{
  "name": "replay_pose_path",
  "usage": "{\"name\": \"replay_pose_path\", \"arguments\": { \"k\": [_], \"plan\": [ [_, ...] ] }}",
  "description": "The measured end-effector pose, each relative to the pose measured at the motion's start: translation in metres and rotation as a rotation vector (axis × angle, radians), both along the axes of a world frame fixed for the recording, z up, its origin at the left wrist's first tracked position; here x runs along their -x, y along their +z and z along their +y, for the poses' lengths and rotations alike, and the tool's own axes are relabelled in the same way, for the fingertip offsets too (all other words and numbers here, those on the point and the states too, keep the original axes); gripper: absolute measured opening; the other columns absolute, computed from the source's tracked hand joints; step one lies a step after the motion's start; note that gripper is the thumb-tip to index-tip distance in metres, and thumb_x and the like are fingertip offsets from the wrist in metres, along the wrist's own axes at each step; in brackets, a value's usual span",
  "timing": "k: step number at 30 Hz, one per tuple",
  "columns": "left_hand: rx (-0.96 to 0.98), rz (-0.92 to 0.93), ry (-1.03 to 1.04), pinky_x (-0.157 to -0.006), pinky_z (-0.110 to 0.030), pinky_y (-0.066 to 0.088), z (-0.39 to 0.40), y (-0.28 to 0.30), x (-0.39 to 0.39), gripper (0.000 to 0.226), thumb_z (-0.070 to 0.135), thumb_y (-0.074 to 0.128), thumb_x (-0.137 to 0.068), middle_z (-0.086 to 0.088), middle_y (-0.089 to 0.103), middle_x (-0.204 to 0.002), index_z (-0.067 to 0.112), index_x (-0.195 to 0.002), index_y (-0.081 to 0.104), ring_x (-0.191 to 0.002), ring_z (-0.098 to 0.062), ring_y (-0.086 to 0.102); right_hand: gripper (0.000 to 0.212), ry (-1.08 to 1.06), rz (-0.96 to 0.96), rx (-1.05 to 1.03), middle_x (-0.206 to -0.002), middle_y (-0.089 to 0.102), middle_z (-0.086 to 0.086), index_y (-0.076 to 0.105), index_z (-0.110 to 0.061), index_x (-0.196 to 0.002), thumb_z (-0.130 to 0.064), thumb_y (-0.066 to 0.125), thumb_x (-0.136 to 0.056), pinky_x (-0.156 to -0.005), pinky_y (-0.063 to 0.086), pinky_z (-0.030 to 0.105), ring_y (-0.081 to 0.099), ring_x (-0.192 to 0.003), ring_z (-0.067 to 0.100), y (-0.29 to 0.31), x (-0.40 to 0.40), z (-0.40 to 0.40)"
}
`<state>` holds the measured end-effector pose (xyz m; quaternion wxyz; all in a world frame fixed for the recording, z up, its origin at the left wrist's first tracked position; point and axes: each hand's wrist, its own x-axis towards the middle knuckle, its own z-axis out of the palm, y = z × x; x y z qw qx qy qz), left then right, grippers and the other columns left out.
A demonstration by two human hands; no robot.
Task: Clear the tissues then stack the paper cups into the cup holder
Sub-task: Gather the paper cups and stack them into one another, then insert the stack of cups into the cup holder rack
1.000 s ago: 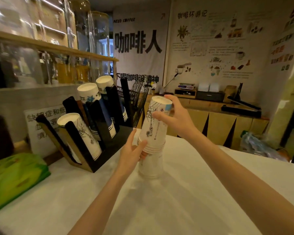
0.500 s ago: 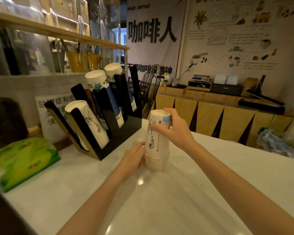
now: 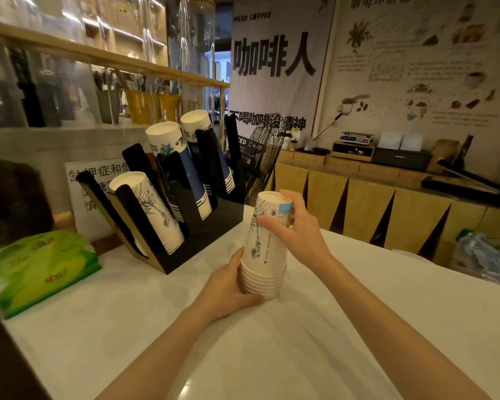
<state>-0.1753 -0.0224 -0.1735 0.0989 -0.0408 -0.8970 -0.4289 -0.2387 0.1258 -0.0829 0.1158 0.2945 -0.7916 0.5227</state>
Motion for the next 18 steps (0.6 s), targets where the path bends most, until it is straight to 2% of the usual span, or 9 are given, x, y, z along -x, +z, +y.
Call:
{"name": "replay_pose_path", "arguments": {
  "k": [3,4,6,9,12,15,16,18],
  "plan": [
    [-0.045,0.035,0.001,-0.073,-0.001,0.038,0.0,0.003,-0.003,0.09,0.055,0.076,-0.052,0.029,0.051,-0.116,0.061,-0.121,0.019,-0.1,0.015,0.048,0.062,-0.018,-0.068,0.121,-0.113,0.055,-0.007,0.034,-0.032,-0.127,-0.039,0.068,-0.075,-0.057,0.051,0.013,0.059,-0.088,0.004,-0.001,0.002,0.009],
    [-0.065,0.058,0.013,-0.067,0.003,0.037,0.0,0.003,-0.004,0.085,0.055,0.076,-0.051,0.035,0.049,-0.108,0.068,-0.113,0.02,-0.097,0.022,0.046,0.062,-0.03,-0.088,0.162,-0.114,0.056,-0.005,0.034,-0.03,-0.128,-0.037,0.068,-0.076,-0.058,0.053,0.014,0.059,-0.089,0.004,-0.002,0.003,0.014],
    [-0.094,0.097,0.036,-0.068,0.009,0.033,0.0,0.003,-0.005,0.077,0.053,0.075,-0.053,0.04,0.046,-0.101,0.073,-0.105,0.022,-0.096,0.029,0.04,0.063,-0.067,-0.13,0.244,-0.117,0.056,0.0,0.034,-0.027,-0.13,-0.034,0.067,-0.077,-0.065,0.056,0.021,0.06,-0.092,0.007,-0.003,0.005,0.023],
    [-0.138,0.133,0.025,-0.074,0.003,0.036,0.001,0.002,-0.005,0.073,0.047,0.075,-0.06,0.035,0.046,-0.112,0.063,-0.115,0.03,-0.103,0.016,0.046,0.061,-0.111,-0.25,0.382,-0.122,0.055,0.003,0.035,-0.026,-0.131,-0.033,0.066,-0.079,-0.063,0.054,0.027,0.06,-0.096,0.012,-0.007,0.006,0.032],
    [-0.184,0.188,0.07,-0.089,-0.013,0.033,-0.002,0.007,-0.005,0.076,0.038,0.074,-0.066,0.019,0.045,-0.124,0.037,-0.131,0.033,-0.111,0.001,0.043,0.053,-0.167,-0.385,0.54,-0.121,0.056,0.007,0.041,-0.025,-0.124,-0.035,0.066,-0.078,-0.058,0.054,0.031,0.06,-0.095,0.014,-0.009,0.005,0.035],
    [-0.152,0.249,0.099,-0.1,-0.028,0.034,-0.015,0.03,-0.012,0.073,0.037,0.073,-0.067,0.017,0.043,-0.126,0.036,-0.13,0.035,-0.12,-0.008,0.04,0.048,-0.186,-0.475,0.688,-0.115,0.058,0.007,0.042,-0.028,-0.117,-0.038,0.067,-0.076,-0.058,0.054,0.037,0.061,-0.096,0.02,-0.006,0.004,0.03],
    [-0.125,0.277,0.098,-0.101,-0.028,0.034,-0.022,0.041,-0.015,0.072,0.038,0.073,-0.067,0.017,0.043,-0.126,0.037,-0.128,0.036,-0.12,-0.008,0.04,0.047,-0.174,-0.495,0.731,-0.113,0.059,0.006,0.043,-0.028,-0.117,-0.037,0.066,-0.077,-0.057,0.055,0.038,0.061,-0.096,0.02,-0.003,0.002,0.027],
    [-0.086,0.371,0.077,-0.093,-0.013,0.031,-0.037,0.069,-0.026,0.07,0.042,0.072,-0.066,0.028,0.043,-0.118,0.038,-0.126,0.039,-0.115,0.0,0.04,0.049,-0.13,-0.539,0.827,-0.113,0.06,0.005,0.044,-0.025,-0.121,-0.036,0.064,-0.079,-0.057,0.055,0.04,0.062,-0.096,0.022,0.007,-0.002,0.014]
  ]
}}
